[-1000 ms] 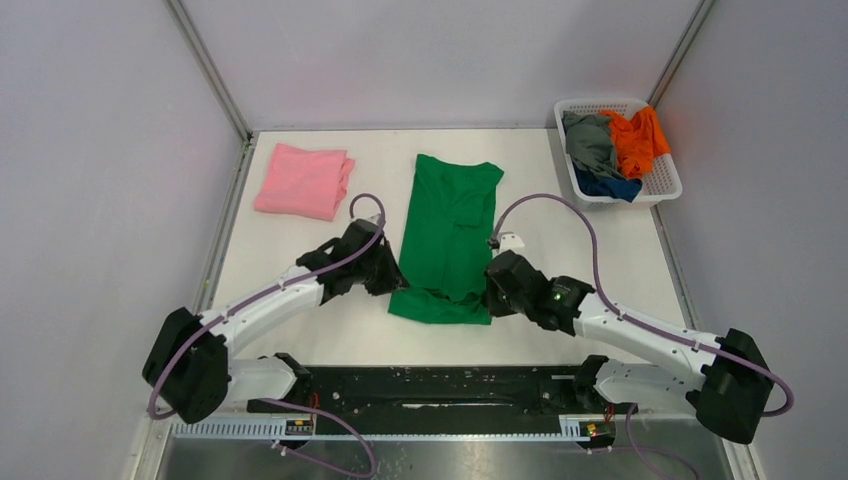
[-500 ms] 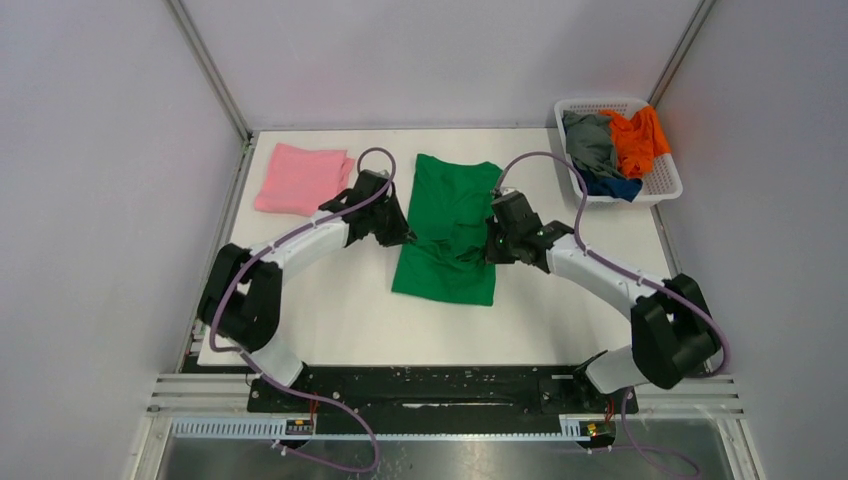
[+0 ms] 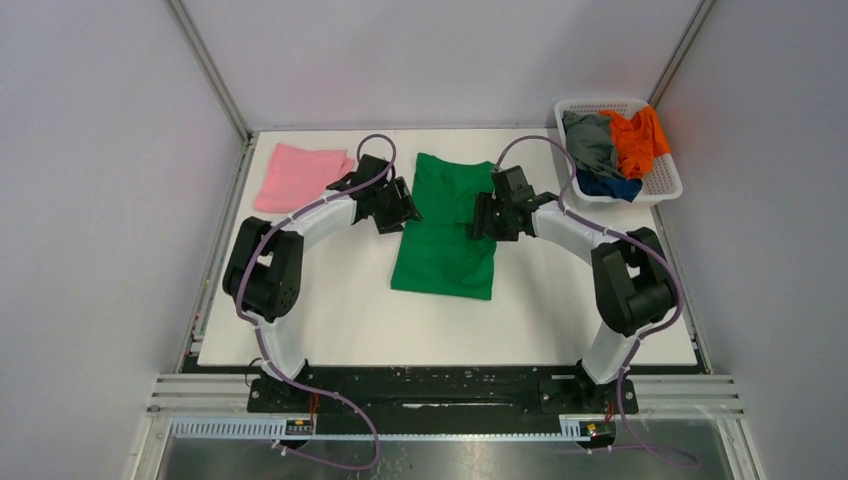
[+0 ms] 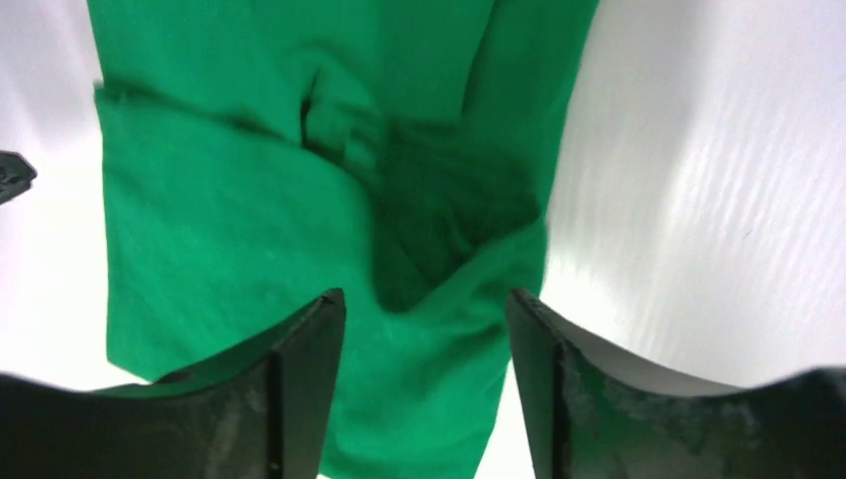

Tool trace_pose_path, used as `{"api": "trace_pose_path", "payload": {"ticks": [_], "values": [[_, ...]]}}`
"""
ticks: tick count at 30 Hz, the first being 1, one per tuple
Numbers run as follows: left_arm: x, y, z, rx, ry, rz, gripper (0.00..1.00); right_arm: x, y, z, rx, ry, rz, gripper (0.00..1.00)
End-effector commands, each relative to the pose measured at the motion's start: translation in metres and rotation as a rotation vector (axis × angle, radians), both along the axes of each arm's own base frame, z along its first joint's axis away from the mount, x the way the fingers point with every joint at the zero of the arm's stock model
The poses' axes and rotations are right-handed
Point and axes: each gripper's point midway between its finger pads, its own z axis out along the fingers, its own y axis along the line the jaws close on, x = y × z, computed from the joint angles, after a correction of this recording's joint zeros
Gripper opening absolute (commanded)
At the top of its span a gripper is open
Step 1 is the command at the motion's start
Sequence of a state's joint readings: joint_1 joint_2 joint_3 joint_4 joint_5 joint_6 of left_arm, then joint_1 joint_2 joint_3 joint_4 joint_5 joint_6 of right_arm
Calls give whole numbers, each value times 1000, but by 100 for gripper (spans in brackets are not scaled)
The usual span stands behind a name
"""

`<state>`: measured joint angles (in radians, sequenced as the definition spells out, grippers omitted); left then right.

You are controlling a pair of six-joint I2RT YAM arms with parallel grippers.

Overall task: Fold and stack the t-shirts
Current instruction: Fold the folded rectangular tshirt in 1/3 of the way, then grab one side of the 2/3 rectangular tshirt with both arms

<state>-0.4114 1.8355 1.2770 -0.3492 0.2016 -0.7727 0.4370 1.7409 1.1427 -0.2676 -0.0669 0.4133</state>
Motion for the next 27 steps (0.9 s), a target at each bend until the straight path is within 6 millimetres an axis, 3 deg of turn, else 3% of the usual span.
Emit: {"api": "trace_pose_path", "payload": {"ticks": [1, 3, 6, 8, 13, 17, 21, 27], "values": [[43, -9, 53, -67, -146, -31, 74, 52, -10, 32, 53, -80, -62, 71], [45, -5, 73, -59, -188, -28, 98, 59, -17, 46, 65, -96, -87, 78], [33, 9, 95, -35, -251, -10, 99, 41, -19, 55, 97, -111, -77, 93], [9, 22, 93, -15, -253, 2, 99, 19, -18, 51, 141, -104, -64, 99], [-54, 40, 62, -26, -178, -1, 99, -53, -19, 30, 215, -33, -48, 99], [-85, 50, 41, -52, -136, 33, 99, -101, -11, 17, 188, -15, 8, 99], [-114, 52, 14, -36, -77, 32, 96, -125, -4, 0, 178, 32, 24, 95], [-138, 39, -23, -24, 9, -24, 73, -121, 4, -17, 168, 13, 52, 78]]}}
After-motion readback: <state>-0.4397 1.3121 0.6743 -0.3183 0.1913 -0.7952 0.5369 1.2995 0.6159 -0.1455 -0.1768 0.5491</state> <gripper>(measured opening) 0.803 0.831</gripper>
